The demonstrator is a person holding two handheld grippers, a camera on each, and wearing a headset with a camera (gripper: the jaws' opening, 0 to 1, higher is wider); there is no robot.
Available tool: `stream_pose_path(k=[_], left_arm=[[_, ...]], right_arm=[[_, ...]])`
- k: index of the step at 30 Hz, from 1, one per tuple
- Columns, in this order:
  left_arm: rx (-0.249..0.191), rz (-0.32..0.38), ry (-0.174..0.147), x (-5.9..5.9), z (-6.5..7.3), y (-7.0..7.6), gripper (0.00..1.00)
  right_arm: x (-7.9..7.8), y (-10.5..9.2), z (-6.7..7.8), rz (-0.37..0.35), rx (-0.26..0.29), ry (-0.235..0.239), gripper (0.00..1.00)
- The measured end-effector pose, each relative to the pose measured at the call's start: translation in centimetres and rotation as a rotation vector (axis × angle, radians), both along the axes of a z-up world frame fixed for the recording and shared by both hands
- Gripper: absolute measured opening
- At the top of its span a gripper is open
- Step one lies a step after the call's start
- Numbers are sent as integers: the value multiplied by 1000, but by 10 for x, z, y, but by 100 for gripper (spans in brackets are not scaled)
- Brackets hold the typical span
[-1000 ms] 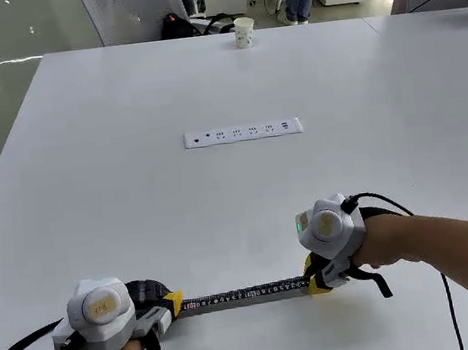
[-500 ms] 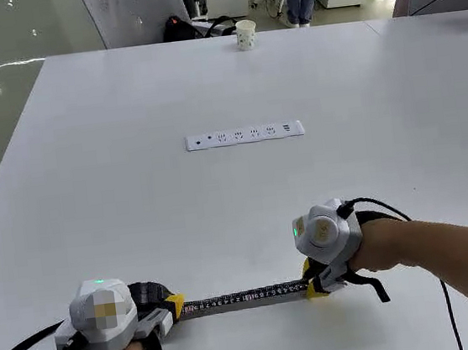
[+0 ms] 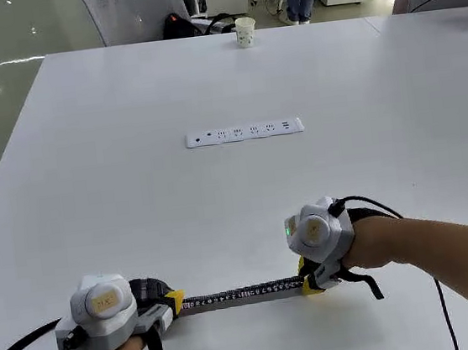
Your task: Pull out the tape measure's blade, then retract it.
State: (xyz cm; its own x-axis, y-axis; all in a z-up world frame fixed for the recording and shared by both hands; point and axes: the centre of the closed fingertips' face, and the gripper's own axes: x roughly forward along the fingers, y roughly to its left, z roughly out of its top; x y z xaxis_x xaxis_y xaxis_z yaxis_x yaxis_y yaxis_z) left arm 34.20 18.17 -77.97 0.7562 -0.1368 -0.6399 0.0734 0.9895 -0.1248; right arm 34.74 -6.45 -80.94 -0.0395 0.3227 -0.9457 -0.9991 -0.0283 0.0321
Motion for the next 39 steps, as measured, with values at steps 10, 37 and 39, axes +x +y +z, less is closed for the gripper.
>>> stream_pose_path(k=[10, 37, 39], left_arm=[[-1, 2, 3, 0, 0, 1, 62], [-3, 2, 13, 0, 0, 0, 62], [-2, 1, 14, 0, 0, 0, 62]], right_arm=[[0, 4, 0, -18, 12, 0, 11], [-3, 19, 0, 6, 1, -7, 11], [-3, 20, 0, 9, 0, -8, 11]])
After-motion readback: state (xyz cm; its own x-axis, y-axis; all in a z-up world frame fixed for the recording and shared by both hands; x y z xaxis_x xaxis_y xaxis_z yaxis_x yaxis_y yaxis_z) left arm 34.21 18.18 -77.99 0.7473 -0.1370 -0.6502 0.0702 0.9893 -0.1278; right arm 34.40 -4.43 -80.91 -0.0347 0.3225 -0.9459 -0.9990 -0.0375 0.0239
